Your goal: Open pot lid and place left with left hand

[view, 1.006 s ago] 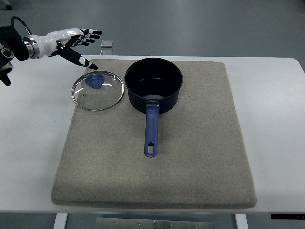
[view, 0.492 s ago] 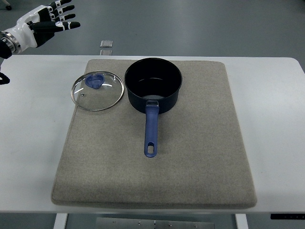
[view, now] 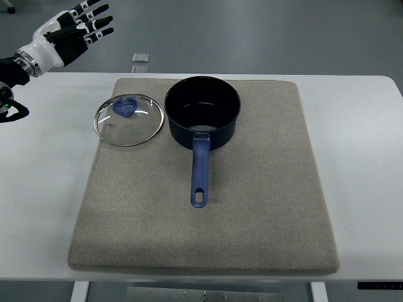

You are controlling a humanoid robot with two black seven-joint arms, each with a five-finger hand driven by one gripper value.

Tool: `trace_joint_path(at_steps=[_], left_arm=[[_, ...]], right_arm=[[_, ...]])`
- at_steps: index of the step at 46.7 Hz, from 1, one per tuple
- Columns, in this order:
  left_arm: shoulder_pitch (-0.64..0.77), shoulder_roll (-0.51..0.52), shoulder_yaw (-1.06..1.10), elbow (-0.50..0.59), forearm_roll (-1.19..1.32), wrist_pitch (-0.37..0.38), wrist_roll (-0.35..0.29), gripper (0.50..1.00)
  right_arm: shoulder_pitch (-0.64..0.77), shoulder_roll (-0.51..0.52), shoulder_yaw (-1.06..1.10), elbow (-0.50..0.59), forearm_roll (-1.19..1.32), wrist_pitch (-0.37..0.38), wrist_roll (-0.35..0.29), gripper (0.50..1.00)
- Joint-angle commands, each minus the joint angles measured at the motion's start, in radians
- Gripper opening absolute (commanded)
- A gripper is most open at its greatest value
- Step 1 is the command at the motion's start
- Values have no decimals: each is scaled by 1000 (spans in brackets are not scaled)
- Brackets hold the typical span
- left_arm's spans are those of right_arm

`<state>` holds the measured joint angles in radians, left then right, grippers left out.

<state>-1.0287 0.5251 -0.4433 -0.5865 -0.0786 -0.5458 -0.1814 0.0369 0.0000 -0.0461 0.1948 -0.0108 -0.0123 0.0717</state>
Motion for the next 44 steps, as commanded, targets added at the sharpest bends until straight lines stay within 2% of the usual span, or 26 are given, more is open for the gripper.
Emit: trace_joint_path(at_steps=[1,5,25,44], left_arm=[[-1,-2,0,4,-38,-14,0,992],[-1,-2,2,4,-72,-20,3,992],[15,-4,0,-1,-230,-39,131,992],[53,1,-2,-4,-280,-39,155,992]], right_arm=[[0,0,0,0,0,0,0,917],[0,0,0,0,0,0,0,917],[-2,0,2,2,5,6,0,917],[-2,0,-3,3,-3,0,2,917]])
